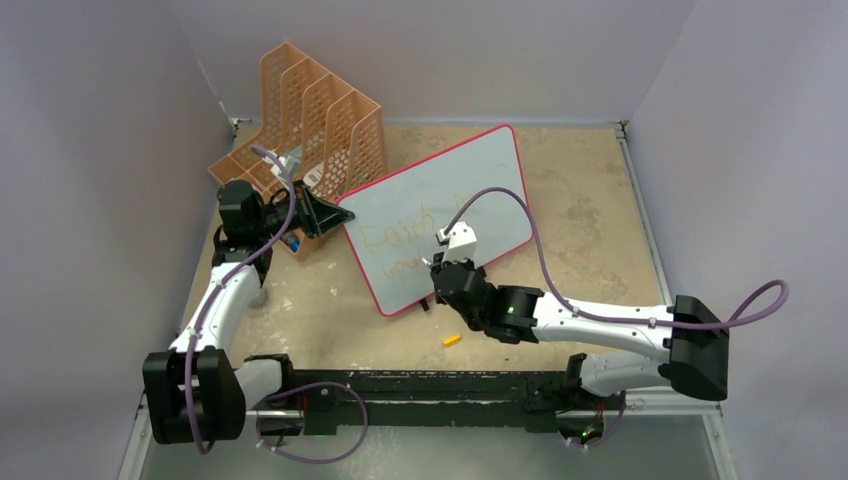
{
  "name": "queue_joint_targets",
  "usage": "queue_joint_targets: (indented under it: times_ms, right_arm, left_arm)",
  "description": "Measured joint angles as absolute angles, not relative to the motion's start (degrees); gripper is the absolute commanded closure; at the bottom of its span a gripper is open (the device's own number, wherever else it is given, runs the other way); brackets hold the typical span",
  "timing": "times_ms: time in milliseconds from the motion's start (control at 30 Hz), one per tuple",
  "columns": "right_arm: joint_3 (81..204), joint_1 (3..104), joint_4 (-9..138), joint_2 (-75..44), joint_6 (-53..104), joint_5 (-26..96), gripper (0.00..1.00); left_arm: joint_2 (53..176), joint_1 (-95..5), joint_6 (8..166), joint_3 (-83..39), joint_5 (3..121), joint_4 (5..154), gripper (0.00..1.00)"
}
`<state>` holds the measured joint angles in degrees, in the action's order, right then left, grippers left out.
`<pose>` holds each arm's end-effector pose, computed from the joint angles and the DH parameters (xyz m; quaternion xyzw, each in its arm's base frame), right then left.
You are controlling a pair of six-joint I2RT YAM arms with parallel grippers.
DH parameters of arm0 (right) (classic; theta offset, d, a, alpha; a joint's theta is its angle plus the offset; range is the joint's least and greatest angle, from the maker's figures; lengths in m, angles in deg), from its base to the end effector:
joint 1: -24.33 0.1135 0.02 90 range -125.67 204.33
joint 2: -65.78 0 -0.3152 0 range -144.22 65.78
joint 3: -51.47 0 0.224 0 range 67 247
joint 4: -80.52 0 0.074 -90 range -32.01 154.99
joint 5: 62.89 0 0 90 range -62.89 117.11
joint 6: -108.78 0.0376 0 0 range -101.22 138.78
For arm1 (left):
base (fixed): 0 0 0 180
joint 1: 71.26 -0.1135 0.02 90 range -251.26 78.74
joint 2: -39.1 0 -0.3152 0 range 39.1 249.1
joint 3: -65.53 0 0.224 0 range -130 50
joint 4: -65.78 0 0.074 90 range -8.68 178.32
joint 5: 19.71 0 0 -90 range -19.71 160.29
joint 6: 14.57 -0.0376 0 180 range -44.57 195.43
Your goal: Write a sentence on the whiteboard
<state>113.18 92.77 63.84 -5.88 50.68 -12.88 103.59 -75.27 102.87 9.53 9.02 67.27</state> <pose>0.1082 0.2081 0.3279 -0.0801 0.8156 0.1927 0.5396 0.1983 -0.0192 0.3489 0.1367 0.7232 -0.4945 0.4624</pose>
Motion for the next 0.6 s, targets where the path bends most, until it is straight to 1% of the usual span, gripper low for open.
queue_joint_targets:
  times_ms: [600]
  right_arm:
    - [113.29, 91.83, 65.39, -5.90, 49.63, -13.01, 1.00]
  left_arm:
    - [103.61, -75.27, 102.85, 9.53, 9.06, 67.25, 1.00]
